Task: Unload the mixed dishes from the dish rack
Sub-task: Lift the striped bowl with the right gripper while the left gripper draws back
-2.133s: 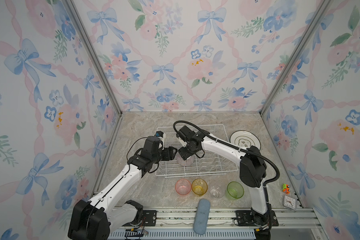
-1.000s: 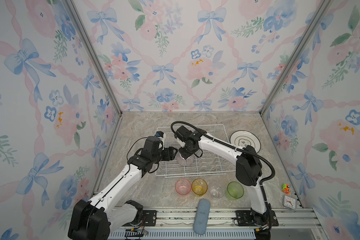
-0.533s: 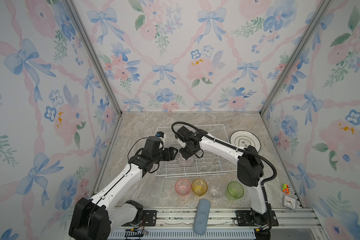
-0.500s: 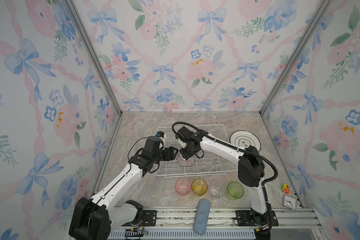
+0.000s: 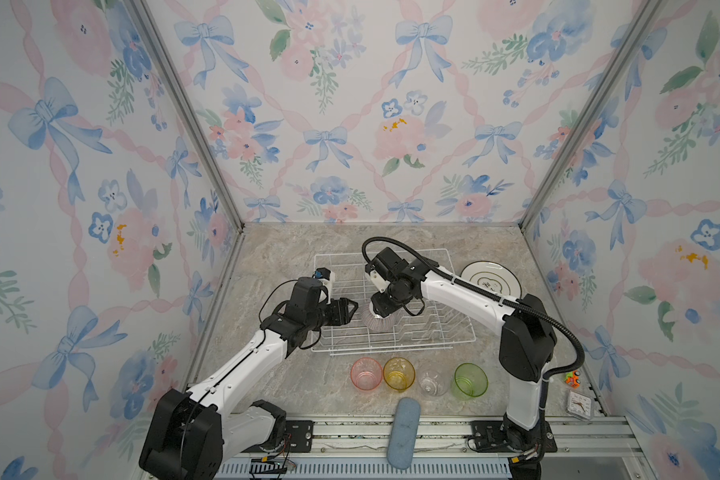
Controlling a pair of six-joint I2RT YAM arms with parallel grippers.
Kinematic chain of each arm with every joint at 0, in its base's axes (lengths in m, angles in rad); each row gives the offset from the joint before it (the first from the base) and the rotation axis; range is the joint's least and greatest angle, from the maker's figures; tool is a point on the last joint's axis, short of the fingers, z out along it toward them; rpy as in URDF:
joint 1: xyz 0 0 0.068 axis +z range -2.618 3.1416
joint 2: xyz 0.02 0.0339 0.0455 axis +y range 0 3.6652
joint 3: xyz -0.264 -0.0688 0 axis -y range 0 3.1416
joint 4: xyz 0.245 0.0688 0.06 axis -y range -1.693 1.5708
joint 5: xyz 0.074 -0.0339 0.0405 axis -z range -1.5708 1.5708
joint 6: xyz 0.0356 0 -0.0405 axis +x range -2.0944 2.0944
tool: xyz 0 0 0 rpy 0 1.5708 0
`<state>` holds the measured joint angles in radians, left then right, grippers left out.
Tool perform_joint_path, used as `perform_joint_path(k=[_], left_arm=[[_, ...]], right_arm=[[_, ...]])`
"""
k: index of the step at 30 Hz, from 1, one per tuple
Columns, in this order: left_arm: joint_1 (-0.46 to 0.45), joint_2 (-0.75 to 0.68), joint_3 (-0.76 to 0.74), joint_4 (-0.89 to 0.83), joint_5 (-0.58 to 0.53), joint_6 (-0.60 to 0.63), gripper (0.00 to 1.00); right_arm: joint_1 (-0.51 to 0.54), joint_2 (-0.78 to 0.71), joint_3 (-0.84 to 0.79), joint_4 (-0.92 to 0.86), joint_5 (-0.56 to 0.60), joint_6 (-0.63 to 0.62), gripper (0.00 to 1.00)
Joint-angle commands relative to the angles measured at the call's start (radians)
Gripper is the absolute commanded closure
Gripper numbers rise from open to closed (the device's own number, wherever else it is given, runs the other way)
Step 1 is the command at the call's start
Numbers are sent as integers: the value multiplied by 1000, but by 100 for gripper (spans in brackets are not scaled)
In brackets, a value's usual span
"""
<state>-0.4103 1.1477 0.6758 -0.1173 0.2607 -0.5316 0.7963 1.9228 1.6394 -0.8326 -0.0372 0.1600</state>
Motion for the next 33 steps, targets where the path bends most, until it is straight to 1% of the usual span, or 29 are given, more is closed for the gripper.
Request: perform_joint_path(k=[1,3,6,9,12,16,21,26,33], left_arm=[[16,13,-42,86,80,-44,33],[27,21,-63,142,138,-68,29],[44,35,-100,219,207,-104,26],[65,41,-146,299,261,-151,26],[88,40,-182,351,308,-184,30],[104,27,-203,380,341,-200,33],[116,38,-213,407,356,-223,28],[119,75,-218,436,370,-244,27],[122,90,-214,445,357,-250,27]], right_arm=[[-19,-72,-39,53,-49,29,83],[-27,-89,-67,78,-66,38,83],[-37,-112,-100,110,-92,48,83],[-46,-132,-123,138,-117,59,83],[-56,-147,-143,170,-147,72,83],[-67,-157,-169,210,-180,90,82],[-74,-166,-195,259,-222,115,82],[-90,-187,-234,311,-250,146,82],[-114,-220,-282,366,-293,176,82]])
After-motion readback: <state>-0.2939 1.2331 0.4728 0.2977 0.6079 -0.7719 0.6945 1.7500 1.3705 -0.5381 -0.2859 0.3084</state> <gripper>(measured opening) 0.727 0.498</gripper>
